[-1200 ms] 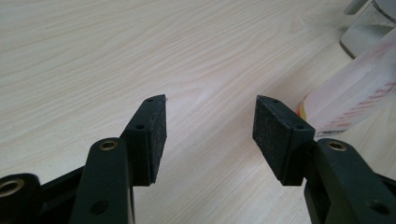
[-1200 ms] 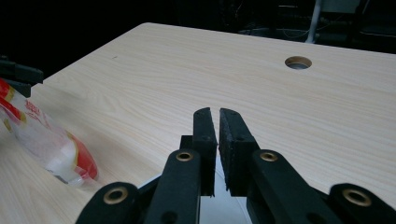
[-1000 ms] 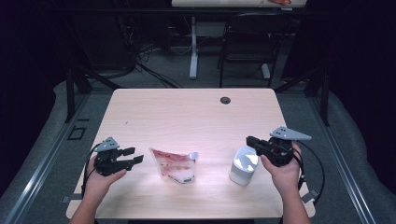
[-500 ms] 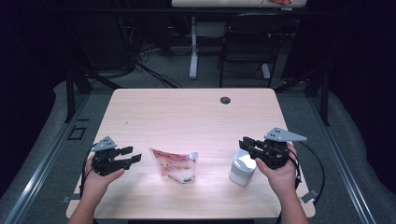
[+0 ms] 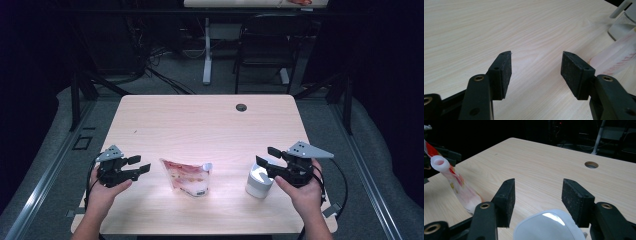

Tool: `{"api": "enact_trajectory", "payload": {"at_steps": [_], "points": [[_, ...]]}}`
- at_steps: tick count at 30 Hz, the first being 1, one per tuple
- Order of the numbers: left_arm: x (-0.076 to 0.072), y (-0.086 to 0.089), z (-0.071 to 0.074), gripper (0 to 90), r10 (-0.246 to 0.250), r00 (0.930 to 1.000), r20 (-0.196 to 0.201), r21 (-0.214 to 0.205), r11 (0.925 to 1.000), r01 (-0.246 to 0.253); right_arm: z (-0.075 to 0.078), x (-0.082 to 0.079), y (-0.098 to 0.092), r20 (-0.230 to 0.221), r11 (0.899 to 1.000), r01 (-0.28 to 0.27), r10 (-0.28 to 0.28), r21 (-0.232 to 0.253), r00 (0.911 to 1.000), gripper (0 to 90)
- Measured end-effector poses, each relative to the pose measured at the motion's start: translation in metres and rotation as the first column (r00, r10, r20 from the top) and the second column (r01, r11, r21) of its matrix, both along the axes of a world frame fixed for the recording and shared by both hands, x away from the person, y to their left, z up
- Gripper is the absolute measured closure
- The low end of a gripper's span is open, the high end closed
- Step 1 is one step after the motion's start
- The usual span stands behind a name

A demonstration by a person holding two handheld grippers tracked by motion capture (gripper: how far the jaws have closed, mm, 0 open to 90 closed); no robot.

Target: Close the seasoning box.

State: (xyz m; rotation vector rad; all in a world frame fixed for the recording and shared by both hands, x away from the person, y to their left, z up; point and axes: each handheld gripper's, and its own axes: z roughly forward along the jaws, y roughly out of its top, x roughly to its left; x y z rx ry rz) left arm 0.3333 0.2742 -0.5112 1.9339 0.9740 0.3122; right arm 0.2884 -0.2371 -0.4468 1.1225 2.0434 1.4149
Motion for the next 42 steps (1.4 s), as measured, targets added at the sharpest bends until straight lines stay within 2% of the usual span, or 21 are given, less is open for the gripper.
{"api": "enact_trajectory", "payload": {"at_steps": [4, 6, 14, 17, 18, 20, 23, 27, 29, 31, 36, 38, 42], "points": [[0.0, 0.004, 0.003, 42.5, -0.004, 1.0, -0.004, -0.024, 0.9997, 0.004, -0.002, -0.004, -0.005, 0.021, 1.0, 0.017, -0.017, -0.007, 0.9996, 43.3], [-0.002, 0.005, 0.004, 42.5, 0.004, 1.0, -0.001, -0.036, 0.9994, -0.004, -0.003, -0.006, -0.01, 0.03, 0.999, 0.041, -0.041, 0.008, 0.9987, 43.0], [-0.009, 0.008, 0.0, 42.5, 0.008, 1.0, -0.001, 0.006, 1.0, -0.008, -0.018, -0.011, -0.028, 0.025, 0.99, 0.137, -0.138, 0.039, 0.9901, 42.9], [-0.012, 0.009, -0.002, 42.5, 0.016, 0.9999, 0.004, 0.012, 0.9998, -0.017, -0.022, -0.011, -0.037, 0.012, 0.982, 0.178, -0.179, 0.059, 0.9839, 42.9], [-0.014, 0.011, -0.003, 42.6, 0.022, 0.9998, 0.003, 0.032, 0.9993, -0.022, -0.023, -0.011, -0.039, 0.011, 0.979, 0.191, -0.192, 0.065, 0.9813, 42.9], [-0.016, 0.013, -0.007, 42.7, 0.028, 0.9996, 0.0, 0.027, 0.9992, -0.028, -0.027, -0.012, -0.045, 0.011, 0.974, 0.22, -0.221, 0.06, 0.9753, 42.9], [-0.017, 0.016, -0.011, 42.7, 0.029, 0.9995, -0.007, 0.032, 0.9991, -0.029, -0.036, -0.014, -0.052, 0.007, 0.961, 0.273, -0.273, 0.053, 0.9619, 43.0], [-0.019, 0.018, -0.017, 42.7, 0.036, 0.9993, -0.01, 0.037, 0.9987, -0.036, -0.051, -0.016, -0.061, 0.007, 0.939, 0.343, -0.344, 0.019, 0.9391, 43.2], [-0.019, 0.018, -0.018, 42.7, 0.036, 0.9993, -0.01, 0.039, 0.9986, -0.036, -0.058, -0.017, -0.065, -0.009, 0.931, 0.366, -0.366, 0.012, 0.9307, 43.5], [-0.019, 0.018, -0.02, 42.7, 0.032, 0.9994, -0.013, 0.043, 0.9986, -0.032, -0.064, -0.017, -0.067, -0.025, 0.926, 0.376, -0.376, 0.017, 0.9263, 43.5], [-0.018, 0.014, -0.026, 42.6, 0.029, 0.9994, -0.019, 0.038, 0.9989, -0.028, -0.076, -0.016, -0.068, -0.033, 0.921, 0.389, -0.39, -0.031, 0.9202, 43.5], [-0.018, 0.013, -0.027, 42.6, 0.019, 0.9995, -0.027, 0.052, 0.9985, -0.018, -0.078, -0.015, -0.069, -0.048, 0.92, 0.391, -0.392, -0.042, 0.9186, 43.5], [-0.017, 0.01, -0.033, 42.6, 0.02, 0.9993, -0.032, 0.046, 0.9988, -0.018, -0.085, -0.012, -0.07, -0.074, 0.92, 0.387, -0.391, -0.058, 0.9174, 44.1]]}}
